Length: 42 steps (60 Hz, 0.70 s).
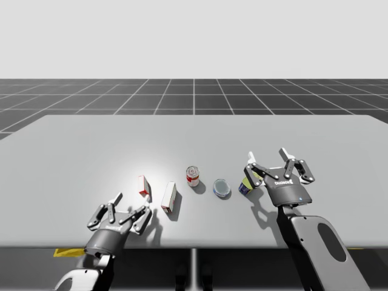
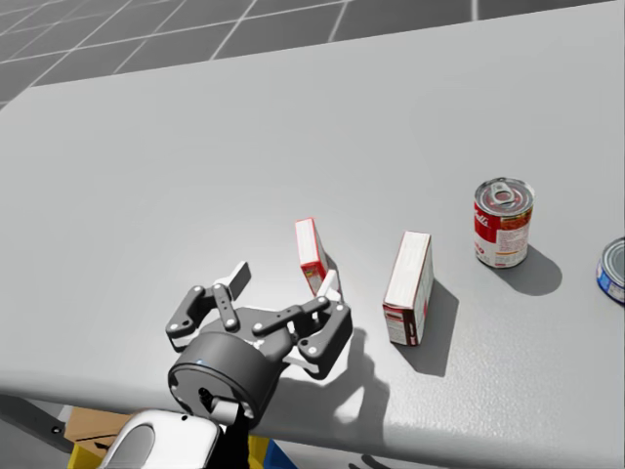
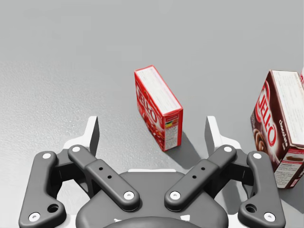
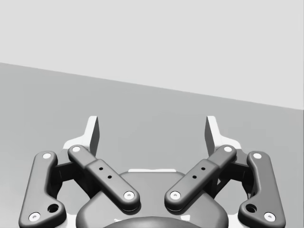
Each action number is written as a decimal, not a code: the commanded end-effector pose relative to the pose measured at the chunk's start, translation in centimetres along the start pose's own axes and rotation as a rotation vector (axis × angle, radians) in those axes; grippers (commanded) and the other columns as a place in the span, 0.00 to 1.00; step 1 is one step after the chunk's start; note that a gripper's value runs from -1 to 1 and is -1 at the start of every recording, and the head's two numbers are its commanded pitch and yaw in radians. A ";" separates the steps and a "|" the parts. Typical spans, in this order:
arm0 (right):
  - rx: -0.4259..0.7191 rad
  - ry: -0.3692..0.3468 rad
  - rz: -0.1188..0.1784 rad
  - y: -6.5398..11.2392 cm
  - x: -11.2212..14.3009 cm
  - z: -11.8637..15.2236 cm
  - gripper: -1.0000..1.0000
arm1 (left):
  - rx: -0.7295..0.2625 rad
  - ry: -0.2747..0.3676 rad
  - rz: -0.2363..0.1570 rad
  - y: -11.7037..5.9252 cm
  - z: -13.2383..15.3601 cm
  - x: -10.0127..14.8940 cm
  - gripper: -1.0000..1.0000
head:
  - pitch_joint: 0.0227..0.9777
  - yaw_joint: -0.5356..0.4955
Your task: Lift the gelatin box off the table.
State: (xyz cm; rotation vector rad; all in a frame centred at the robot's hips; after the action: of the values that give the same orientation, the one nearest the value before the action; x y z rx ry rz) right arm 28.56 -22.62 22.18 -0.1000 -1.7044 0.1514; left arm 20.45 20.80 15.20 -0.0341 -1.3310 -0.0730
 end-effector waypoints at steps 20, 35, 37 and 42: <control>-0.014 -0.005 0.000 -0.2 0.0 0.0 0.00 | 0.032 0.046 0.040 -0.8 -3.8 -0.7 0.00 | 0.85 0.84; -0.021 -0.007 0.003 -0.2 0.1 0.0 0.00 | 0.040 0.058 0.047 -0.7 -5.4 -1.0 0.01 | 0.84 0.84; -0.022 -0.008 0.004 -0.3 0.1 0.0 0.00 | 0.024 0.071 0.061 -0.7 -5.5 -1.3 0.53 | 0.84 0.84; -0.023 -0.009 0.005 -0.3 0.1 0.0 0.00 | 0.010 0.084 0.064 -0.8 -5.3 -1.5 1.00 | 0.83 0.84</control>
State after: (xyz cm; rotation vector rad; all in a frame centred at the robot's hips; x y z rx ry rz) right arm 28.56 -22.83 22.27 -0.1174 -1.7132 0.1373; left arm 25.02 19.73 13.14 -0.0424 -1.2707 -0.0096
